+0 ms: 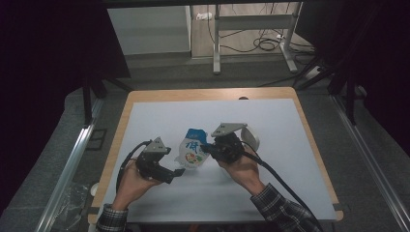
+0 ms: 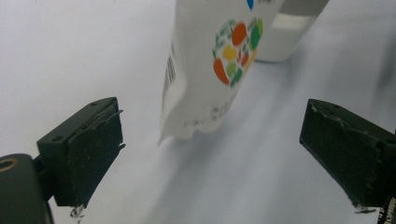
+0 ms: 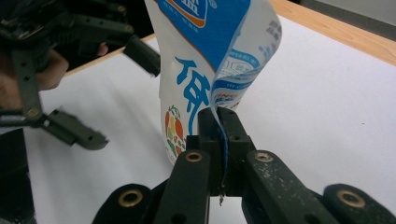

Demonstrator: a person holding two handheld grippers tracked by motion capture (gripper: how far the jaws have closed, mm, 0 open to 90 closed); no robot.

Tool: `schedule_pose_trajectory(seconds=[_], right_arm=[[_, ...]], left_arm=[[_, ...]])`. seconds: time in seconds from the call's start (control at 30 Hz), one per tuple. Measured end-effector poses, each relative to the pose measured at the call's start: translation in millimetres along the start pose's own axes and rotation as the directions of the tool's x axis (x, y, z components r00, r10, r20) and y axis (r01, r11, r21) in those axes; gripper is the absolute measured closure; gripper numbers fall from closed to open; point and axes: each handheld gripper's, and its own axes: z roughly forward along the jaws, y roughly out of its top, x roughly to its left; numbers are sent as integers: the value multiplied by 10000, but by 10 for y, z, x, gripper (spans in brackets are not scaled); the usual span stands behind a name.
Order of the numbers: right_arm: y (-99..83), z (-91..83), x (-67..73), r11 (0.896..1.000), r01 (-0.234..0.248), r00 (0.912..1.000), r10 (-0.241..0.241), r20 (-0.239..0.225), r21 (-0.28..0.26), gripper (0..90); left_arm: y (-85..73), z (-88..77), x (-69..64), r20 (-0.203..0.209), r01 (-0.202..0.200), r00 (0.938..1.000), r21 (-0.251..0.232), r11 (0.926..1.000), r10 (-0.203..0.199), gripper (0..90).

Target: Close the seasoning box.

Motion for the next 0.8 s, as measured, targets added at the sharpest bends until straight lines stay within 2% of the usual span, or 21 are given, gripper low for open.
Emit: schedule_pose_trajectory(seconds=[0.3, 0.5, 0.67, 0.7, 0.8], right_arm=[[128, 150, 26, 9960, 376, 9985, -407, 364, 814, 896], [125, 230, -12, 9912, 244, 9984, -309, 481, 1301, 895], [136, 243, -6, 9898, 434, 9975, -504, 487, 1359, 890], [142, 251, 9, 9887, 599, 9971, -657, 377, 1376, 885], [145, 261, 25, 9883, 689, 9968, -737, 307, 1362, 868]], left_arm=[[-292, 93, -9, -239, 510, 9984, 251, 9984, -504, 50], [-434, 143, 0, -228, 847, 9962, 392, 9956, -839, 50], [-495, 163, 12, -163, 998, 9949, 450, 9940, -991, 51], [-521, 175, 15, -142, 1020, 9947, 497, 9935, -1014, 53], [-541, 188, 14, -161, 1055, 9944, 536, 9930, -1048, 54]])
